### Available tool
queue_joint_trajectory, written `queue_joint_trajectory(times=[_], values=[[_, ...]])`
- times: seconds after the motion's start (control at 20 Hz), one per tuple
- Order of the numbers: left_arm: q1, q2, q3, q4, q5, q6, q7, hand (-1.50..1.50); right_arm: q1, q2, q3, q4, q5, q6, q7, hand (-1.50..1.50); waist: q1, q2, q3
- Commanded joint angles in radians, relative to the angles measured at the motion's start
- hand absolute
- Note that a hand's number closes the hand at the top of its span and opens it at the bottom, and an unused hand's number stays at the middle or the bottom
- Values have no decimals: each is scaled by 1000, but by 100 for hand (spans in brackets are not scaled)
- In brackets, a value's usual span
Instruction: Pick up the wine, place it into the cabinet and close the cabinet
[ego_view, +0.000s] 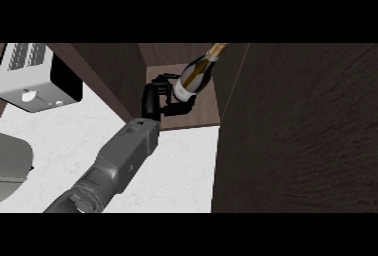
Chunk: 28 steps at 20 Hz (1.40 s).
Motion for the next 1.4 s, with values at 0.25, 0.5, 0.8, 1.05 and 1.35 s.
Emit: queue_joint_trajectory(times=[0.25, 0.5, 0.8, 1.05, 1.35], values=[[-59, 0, 39, 39, 26, -31, -16, 150, 16, 19, 24, -16, 3, 1, -3, -150, -11, 5, 0], [-126, 0, 41, 83, 10, -9, 2, 150, -14, 15, -2, 22, 17, 4, -33, -150, 3, 6, 1], [-215, 0, 42, 130, -3, 32, 62, 150, 35, 8, 30, -36, -2, 14, 12, -150, -14, 7, 1], [-211, 0, 57, 141, 4, 24, 38, 150, 19, 3, 8, -49, -13, 0, 12, -150, -12, 9, 0], [-225, 29, 46, 167, -15, 76, 14, 150, 31, 18, 17, -14, -2, 21, -20, -150, -18, 17, 1]])
